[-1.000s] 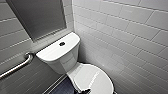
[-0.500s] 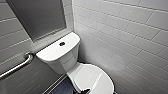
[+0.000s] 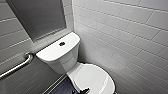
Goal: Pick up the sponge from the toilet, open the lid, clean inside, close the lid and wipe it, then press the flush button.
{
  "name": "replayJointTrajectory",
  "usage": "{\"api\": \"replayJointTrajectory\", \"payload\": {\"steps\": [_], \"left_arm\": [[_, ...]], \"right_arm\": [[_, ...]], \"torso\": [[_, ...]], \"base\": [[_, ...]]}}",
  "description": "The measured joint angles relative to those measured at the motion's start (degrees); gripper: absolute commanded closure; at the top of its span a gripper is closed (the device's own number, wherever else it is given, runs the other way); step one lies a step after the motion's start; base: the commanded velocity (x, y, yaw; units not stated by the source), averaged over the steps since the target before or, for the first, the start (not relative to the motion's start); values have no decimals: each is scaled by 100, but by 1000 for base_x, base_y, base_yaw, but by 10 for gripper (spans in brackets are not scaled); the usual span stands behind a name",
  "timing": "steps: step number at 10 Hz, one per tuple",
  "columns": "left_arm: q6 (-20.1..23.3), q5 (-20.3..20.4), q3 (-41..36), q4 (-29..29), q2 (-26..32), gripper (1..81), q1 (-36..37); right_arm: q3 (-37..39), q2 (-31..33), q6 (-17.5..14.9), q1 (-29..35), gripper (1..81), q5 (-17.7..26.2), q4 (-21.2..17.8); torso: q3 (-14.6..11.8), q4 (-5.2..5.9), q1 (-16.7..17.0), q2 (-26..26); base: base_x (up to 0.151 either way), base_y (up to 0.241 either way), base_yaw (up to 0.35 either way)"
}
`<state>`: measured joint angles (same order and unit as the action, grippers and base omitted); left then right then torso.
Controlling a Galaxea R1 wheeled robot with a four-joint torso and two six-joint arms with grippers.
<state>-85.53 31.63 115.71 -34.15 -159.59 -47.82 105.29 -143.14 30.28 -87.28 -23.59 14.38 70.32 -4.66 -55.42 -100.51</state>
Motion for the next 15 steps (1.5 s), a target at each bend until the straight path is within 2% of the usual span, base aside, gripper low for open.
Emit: {"api": "replayJointTrajectory", "payload": {"steps": [3,5,9,11,14,15], "left_arm": [[-195,356,-185,-229,176,10,6],[-232,433,-372,-254,300,10,17],[-280,489,-701,-267,560,10,33],[-284,868,-817,-243,545,10,205],[-483,1169,-879,-124,614,10,268],[-545,1440,-926,-2,702,10,277]], "right_arm": [[26,-2,0,-1,811,2,0],[52,-5,1,-1,811,2,0],[57,-13,1,-59,811,-5,0],[57,-18,1,-78,811,-50,0],[57,-30,1,-80,811,-44,0],[57,-46,1,-80,811,-46,0]], "torso": [[2,0,0,0],[-13,0,0,0],[-472,0,-2,0],[-531,0,-2,0],[-522,0,-2,0],[-522,0,-2,0]], "base": [[0,0,0],[0,0,0],[0,0,0],[0,0,0],[0,0,0],[0,0,0]]}}
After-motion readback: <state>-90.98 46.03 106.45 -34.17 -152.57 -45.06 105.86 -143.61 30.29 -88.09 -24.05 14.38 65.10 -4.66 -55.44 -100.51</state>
